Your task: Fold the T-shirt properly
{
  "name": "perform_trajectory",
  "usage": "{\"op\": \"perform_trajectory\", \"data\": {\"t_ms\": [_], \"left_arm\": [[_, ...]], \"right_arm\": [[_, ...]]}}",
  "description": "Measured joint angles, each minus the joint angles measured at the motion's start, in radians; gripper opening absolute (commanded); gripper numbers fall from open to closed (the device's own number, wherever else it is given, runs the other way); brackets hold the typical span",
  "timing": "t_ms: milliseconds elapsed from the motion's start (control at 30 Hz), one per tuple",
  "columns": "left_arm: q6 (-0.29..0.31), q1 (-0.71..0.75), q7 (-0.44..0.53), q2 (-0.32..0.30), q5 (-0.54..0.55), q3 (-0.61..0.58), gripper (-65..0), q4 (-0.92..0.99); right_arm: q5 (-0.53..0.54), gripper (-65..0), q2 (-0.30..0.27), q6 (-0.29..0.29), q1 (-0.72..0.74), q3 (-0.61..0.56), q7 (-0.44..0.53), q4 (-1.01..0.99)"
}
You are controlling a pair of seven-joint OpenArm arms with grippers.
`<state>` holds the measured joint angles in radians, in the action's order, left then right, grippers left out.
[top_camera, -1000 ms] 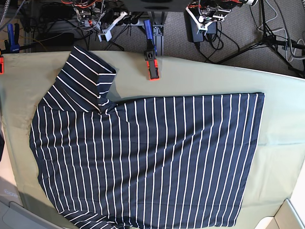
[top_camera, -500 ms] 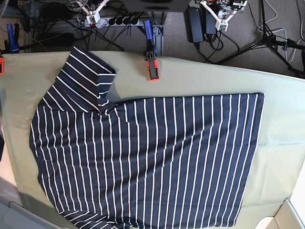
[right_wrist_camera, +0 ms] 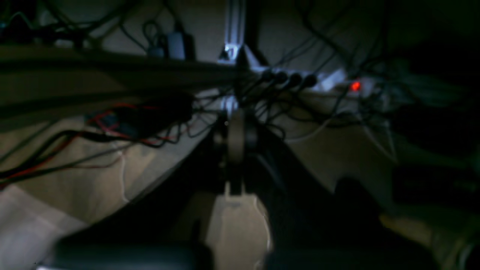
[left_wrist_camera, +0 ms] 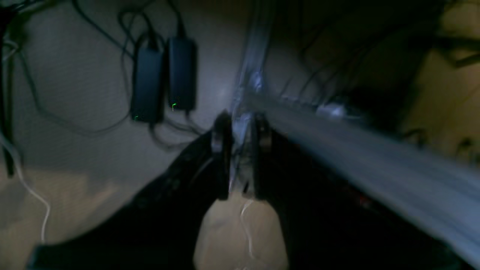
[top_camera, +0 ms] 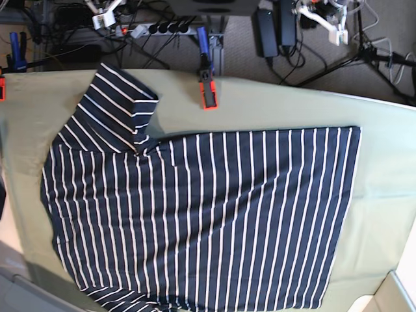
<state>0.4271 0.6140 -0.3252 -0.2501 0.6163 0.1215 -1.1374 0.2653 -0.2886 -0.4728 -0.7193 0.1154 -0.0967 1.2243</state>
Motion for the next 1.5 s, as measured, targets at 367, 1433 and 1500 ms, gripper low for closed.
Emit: {"op": "perform_trajectory", "data": {"t_ms": [367, 1433, 1500], "left_arm": [[0.001, 0.212, -0.112, -0.062, 0.168, 0.209, -52.0, -0.479], [0.004, 0.308, -0.184, -0.169, 0.208, 0.322, -52.0, -0.702], [0.004, 0.308, -0.185, -0.168, 0.208, 0.322, -52.0, -0.702]], "right_arm": [[0.098, -48.4, -0.074, 0.0, -0.173, 0.026, -0.121, 0.435], [0.348, -36.8, -0.06, 0.004, 0.16, 0.339, -0.275, 0.386], [0.348, -36.8, -0.06, 0.004, 0.161, 0.339, -0.276, 0.377]]}}
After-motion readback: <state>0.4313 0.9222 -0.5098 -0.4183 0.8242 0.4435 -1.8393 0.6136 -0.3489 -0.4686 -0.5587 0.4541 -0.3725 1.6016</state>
